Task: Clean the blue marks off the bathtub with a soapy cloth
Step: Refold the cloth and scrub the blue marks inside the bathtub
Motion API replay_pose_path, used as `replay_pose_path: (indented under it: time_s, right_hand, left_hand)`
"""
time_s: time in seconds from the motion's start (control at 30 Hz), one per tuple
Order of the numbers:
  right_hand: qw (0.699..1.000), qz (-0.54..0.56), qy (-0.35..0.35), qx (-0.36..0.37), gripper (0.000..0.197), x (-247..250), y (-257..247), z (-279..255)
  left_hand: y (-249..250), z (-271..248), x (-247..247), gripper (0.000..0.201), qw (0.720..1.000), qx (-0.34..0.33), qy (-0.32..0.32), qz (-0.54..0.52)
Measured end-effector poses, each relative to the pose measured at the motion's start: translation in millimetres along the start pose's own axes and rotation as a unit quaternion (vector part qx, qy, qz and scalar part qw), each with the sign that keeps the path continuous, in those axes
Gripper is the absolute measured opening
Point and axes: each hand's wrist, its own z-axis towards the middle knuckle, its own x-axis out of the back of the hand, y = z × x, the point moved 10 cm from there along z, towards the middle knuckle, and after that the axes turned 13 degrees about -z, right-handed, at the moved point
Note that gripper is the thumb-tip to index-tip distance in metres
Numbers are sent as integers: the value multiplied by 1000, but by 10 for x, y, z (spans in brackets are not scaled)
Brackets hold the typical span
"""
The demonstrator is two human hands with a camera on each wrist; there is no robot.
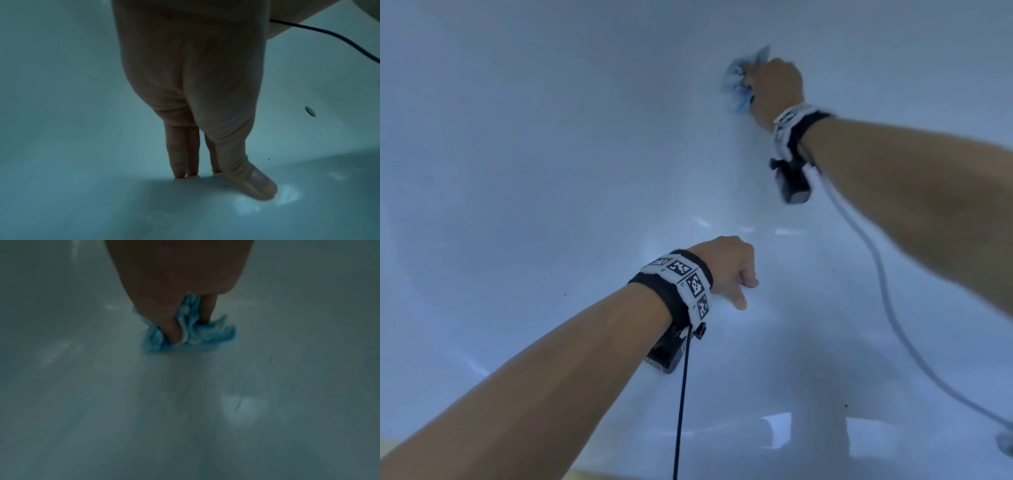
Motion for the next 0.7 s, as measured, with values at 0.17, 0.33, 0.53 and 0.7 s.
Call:
replay_pose_path:
  time_s: [0.17, 0.33, 0.53, 0.7]
  right_hand:
    - [971, 71, -106, 202, 36, -516, -974, -902]
    - [971, -2, -94, 219, 31, -183, -767, -631]
    - [992, 3, -63, 112, 37, -194, -734, -398]
    - [946, 22, -145, 290, 38, -721, -831, -1310]
  left_hand:
    - [36, -13, -39, 43, 1000, 15, -8, 15]
    - [-28, -28, -33, 44, 1000, 24, 11, 6]
    - [-2, -52, -50, 45, 1000, 15, 5, 21]
    - [188, 30, -56, 49, 996, 19, -34, 84]
